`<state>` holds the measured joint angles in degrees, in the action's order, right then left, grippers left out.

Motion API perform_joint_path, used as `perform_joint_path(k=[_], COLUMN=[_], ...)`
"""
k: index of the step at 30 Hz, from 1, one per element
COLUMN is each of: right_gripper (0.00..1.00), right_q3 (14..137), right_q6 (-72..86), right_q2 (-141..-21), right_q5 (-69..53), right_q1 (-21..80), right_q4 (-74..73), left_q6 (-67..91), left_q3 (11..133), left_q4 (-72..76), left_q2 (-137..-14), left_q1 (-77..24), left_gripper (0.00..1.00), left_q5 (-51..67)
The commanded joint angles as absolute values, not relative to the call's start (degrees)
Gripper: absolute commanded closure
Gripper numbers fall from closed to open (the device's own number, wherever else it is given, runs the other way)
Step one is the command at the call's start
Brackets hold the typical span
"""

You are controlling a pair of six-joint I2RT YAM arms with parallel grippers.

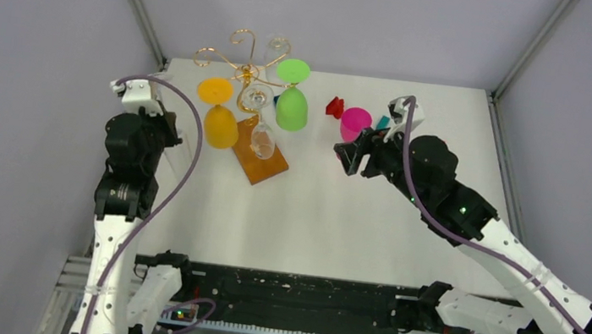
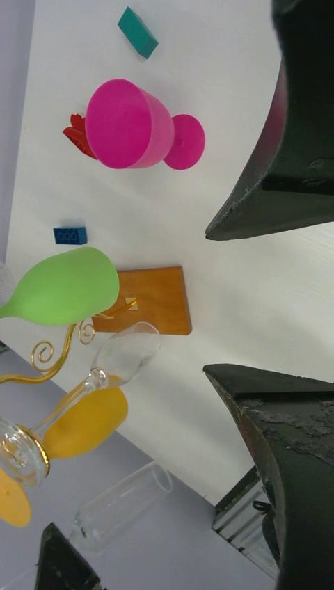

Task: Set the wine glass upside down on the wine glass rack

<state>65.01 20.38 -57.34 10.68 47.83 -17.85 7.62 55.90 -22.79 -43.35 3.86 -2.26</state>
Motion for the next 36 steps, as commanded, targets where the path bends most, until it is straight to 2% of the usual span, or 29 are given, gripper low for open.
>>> perform_joint_path(k=[1, 4, 10, 23, 31, 36], right_gripper=[0.35, 0.35, 0.35, 0.34, 0.34, 0.34], right_q3=[67.4, 67.5, 67.6, 66.6, 64.6, 64.1], right_q6=[17.7, 16.1, 14.8, 12.5, 11.7, 12.2], right_q2=[-54.9, -54.6, -54.6, -53.6, -51.7, -51.5], right_q5=[11.4, 11.7, 12.0, 10.3, 10.1, 9.6], right_q1=[47.2, 47.3, 47.3, 47.3, 47.2, 47.3], right_q4=[-19.5, -19.9, -20.4, -17.9, -17.1, -16.6], left_q6=[8.7, 7.2, 1.8, -4.6, -9.2, -9.5], left_q3=[53.5, 50.7, 49.7, 51.6, 45.9, 46.0], left_q4=[-4.8, 2.4, 8.1, 20.2, 29.8, 29.5], left_q2=[-42.8, -42.8, -45.8, -58.5, -58.2, -58.9], left_q1=[4.5, 4.6, 5.5, 12.6, 12.8, 12.8], left_gripper=[1.00, 1.00, 1.00, 1.00, 1.00, 1.00], left_q5=[-2.8, -4.7, -0.3, 28.4, 35.9, 39.2])
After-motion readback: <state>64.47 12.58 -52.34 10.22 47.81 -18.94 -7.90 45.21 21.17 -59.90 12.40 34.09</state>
